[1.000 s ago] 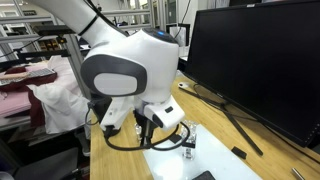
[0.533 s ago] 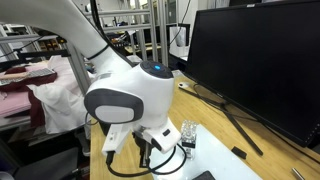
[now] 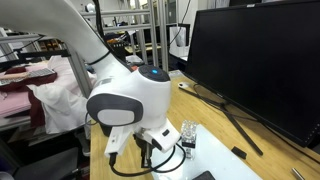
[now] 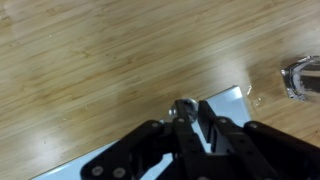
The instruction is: Take the silver lid off the taller glass bottle
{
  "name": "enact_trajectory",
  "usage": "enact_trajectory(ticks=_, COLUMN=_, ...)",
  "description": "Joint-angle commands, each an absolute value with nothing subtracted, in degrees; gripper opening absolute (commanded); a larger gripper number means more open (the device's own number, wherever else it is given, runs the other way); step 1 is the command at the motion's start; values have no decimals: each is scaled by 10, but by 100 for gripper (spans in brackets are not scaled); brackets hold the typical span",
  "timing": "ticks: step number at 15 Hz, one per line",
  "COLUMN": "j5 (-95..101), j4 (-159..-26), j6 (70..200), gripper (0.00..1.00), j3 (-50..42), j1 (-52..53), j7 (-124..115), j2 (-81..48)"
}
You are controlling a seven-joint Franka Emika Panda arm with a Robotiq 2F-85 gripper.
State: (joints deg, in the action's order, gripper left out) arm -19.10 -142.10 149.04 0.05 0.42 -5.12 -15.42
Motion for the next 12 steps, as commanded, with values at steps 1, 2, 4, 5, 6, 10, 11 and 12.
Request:
enact_trajectory(ticks=1, j5=-178, j4=-1426, j6=1504, gripper=52, j3=6, j1=-2, j7=-49, j2=-145)
enact_trajectory(ticks=2, j5=-179, j4=-1426, j6=1506, gripper=58, j3=7, j1=-3, j7=-49, j2=-142)
enact_trajectory(ticks=4, j5=-191, j4=-1428, j6=1508, gripper=73, j3=11, j1=-7, j7=-41, j2=-132)
enact_trajectory(ticks=5, j5=-200, j4=-1431, j6=1507, gripper=80, j3=14, j1=-9, j7=-39, j2=-122)
enact_trajectory(ticks=6, j5=-215, j4=-1434, j6=1504, gripper=86, j3=19, j1=-12, j7=-33, j2=-107)
enact_trajectory(ticks=10, j5=-220, j4=-1421, j6=1490, gripper=89, j3=16, j1=-1, j7=-49, j2=-96)
enact_trajectory(ticks=11, j5=-219, j4=-1422, j6=1490, gripper=97, j3=16, j1=-1, j7=-50, j2=-95)
enact_trajectory(ticks=12, j5=-219, j4=-1423, j6=1491, gripper=100, j3=16, j1=-1, j7=-50, j2=-100)
